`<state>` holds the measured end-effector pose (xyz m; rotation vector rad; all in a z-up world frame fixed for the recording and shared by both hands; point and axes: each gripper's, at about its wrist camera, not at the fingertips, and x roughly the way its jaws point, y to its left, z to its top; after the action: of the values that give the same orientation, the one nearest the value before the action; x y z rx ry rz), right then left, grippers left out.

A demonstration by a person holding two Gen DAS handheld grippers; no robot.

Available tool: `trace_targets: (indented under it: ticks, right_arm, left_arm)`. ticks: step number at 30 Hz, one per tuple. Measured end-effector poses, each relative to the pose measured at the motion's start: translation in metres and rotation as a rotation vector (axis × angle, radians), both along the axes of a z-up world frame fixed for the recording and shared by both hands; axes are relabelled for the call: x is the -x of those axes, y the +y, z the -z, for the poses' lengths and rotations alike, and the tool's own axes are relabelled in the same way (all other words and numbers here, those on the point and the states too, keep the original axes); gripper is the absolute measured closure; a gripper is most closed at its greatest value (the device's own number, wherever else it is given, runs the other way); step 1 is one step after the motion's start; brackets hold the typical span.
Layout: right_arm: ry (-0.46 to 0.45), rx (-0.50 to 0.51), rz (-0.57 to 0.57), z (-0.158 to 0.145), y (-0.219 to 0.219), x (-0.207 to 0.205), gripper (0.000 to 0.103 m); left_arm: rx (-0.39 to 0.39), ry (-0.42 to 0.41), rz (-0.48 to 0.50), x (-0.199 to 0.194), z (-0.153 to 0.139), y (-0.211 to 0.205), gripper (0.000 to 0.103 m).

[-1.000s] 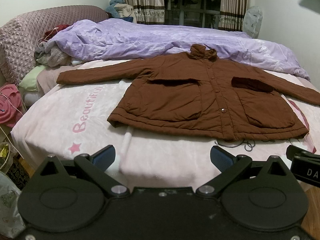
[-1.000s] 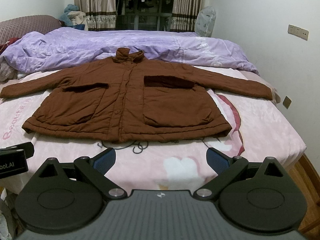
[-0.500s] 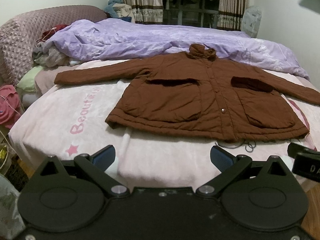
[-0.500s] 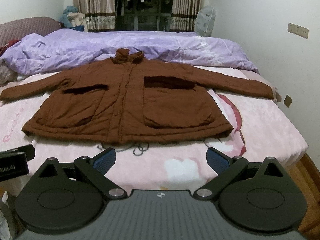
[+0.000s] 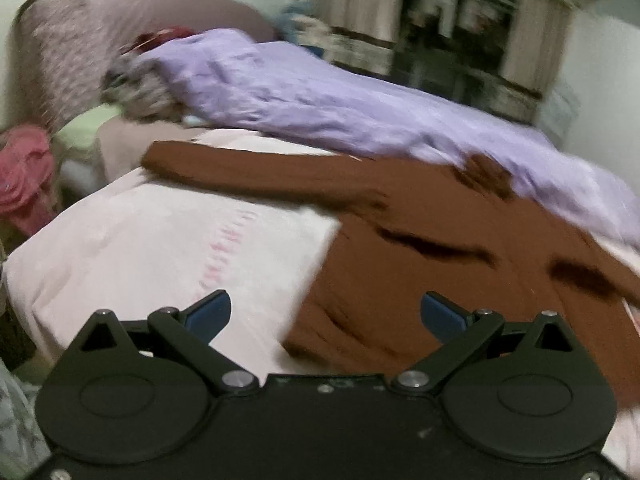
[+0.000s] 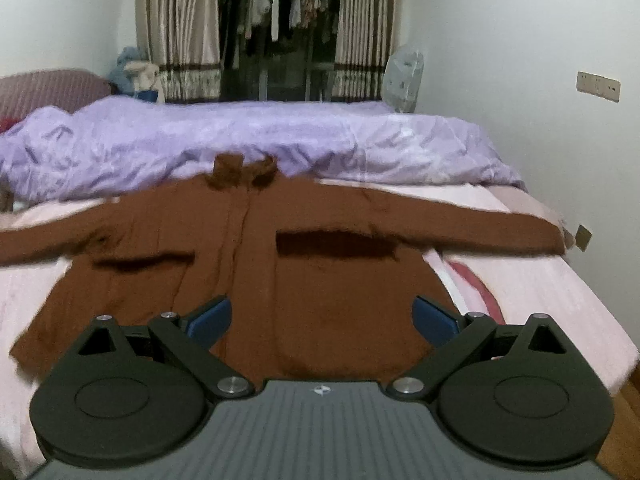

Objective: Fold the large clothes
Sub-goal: 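Grasp the cuff of the brown jacket sleeve with the left gripper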

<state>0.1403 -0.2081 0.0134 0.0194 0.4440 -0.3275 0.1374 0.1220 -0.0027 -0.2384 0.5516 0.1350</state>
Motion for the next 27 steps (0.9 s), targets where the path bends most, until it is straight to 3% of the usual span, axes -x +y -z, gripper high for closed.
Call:
trace_targets:
  ticks: [9, 17, 24, 25, 27]
  right_arm:
    - [-0.069, -0.005, -0.053, -0.002, -0.01, -0.069, 0.0]
    - [-0.007, 0.007, -0.023, 0.006, -0.017, -0.138, 0.0]
    - [0.058, 0.043, -0.031, 0.026, -0.009, -0.183, 0.0]
    - [0.064, 0.044, -0.03, 0.029, -0.007, -0.187, 0.0]
    - [0.082, 0.047, -0.032, 0.035, -0.006, -0.196, 0.0]
  left_arm:
    - [0.259, -0.069, -0.237, -0.111, 0.015, 0.121, 0.004]
    - [0.366, -0.089, -0.435, -0.192, 0.041, 0.215, 0.005]
    - [0.488, -0.072, -0.528, -0.242, 0.072, 0.27, 0.007]
    - [0.505, -0.073, -0.531, -0.248, 0.076, 0.276, 0.01]
    - [0.523, -0.089, -0.56, -0.256, 0.081, 0.283, 0.029]
